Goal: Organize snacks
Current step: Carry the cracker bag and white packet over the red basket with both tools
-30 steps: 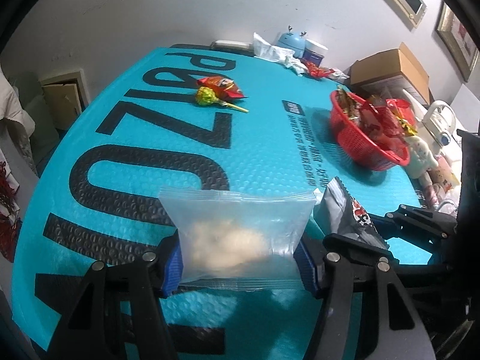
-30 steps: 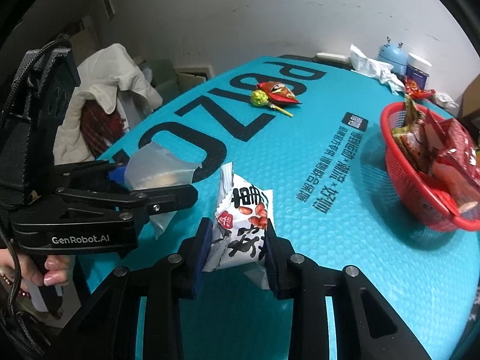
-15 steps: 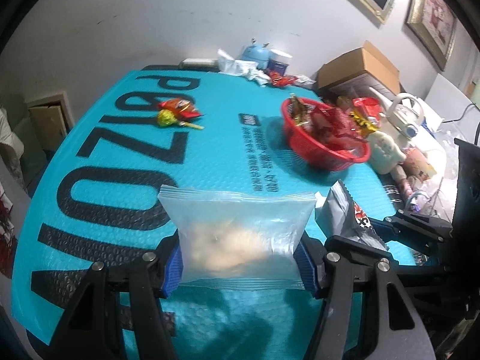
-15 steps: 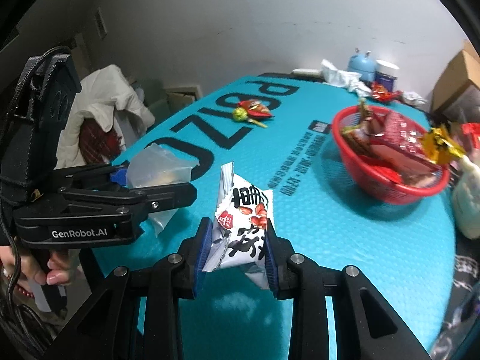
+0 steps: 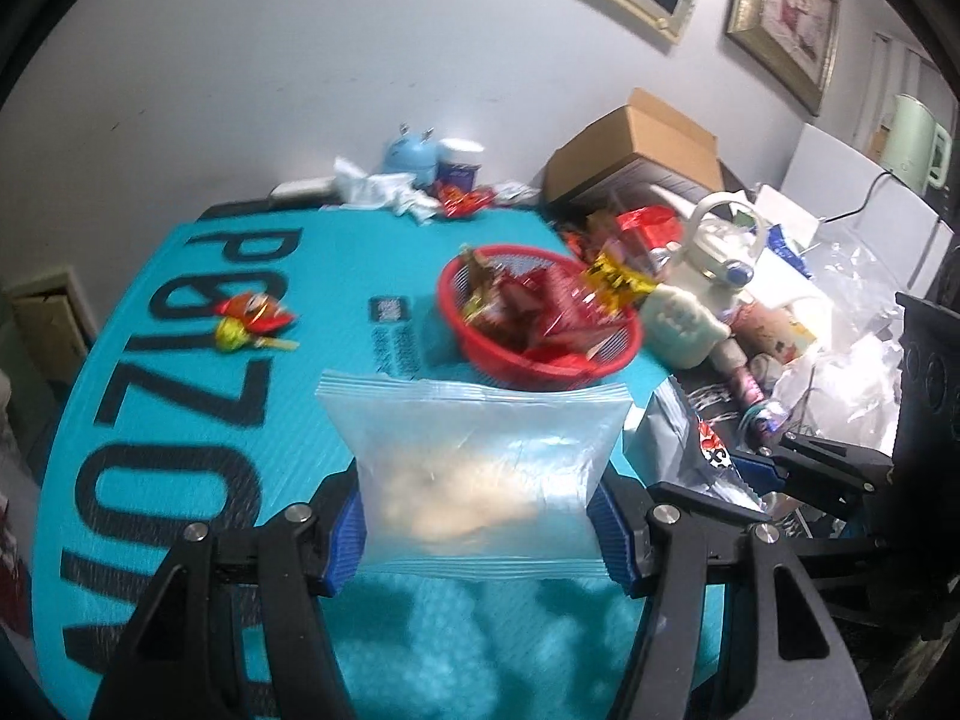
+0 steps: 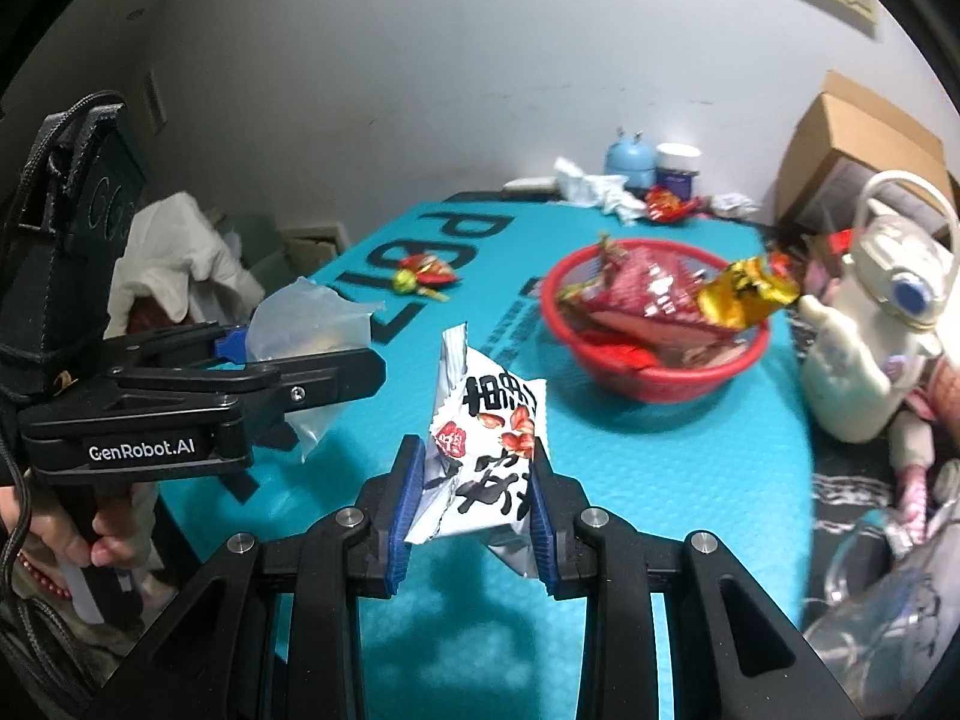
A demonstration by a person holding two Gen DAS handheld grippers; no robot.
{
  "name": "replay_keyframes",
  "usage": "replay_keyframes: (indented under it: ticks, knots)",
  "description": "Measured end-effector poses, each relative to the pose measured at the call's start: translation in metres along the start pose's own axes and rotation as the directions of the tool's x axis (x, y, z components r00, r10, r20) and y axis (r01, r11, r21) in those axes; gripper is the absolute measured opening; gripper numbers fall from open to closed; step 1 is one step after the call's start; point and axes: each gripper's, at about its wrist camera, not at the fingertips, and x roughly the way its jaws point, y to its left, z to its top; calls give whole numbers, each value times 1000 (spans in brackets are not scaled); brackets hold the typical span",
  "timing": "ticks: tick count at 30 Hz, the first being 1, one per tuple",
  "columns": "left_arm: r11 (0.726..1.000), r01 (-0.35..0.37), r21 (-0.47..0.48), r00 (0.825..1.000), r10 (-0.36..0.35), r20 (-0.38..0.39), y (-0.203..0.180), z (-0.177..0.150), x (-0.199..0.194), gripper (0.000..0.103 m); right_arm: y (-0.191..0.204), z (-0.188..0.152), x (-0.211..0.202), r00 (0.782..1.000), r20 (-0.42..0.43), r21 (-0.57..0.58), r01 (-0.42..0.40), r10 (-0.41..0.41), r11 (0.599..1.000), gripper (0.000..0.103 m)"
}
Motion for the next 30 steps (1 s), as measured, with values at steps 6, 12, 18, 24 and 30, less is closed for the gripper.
replay_keyframes:
  ticks: [6,12,18,24,30]
  knots:
    - [999,13,44,1000,-14,16,-13,25,4,62,-15,17,-12,998,42,11,54,-54,998,32]
    - [996,29,88,998,-33,47,-23,56,10,62,-28,41,-12,993,75,12,88,-89,996,32]
    - [993,49,111,996,-58,71,-27,88,21,62,-47,69,-11,986,102,28,129,-132,991,32]
    - [989,66,134,995,-76,72,-30,119,42,62,-69,92,-3,979,128,46,156,-161,987,32]
    - [988,80,135,995,-87,45,-34,142,74,62,-90,105,10,972,125,72,191,-199,979,32]
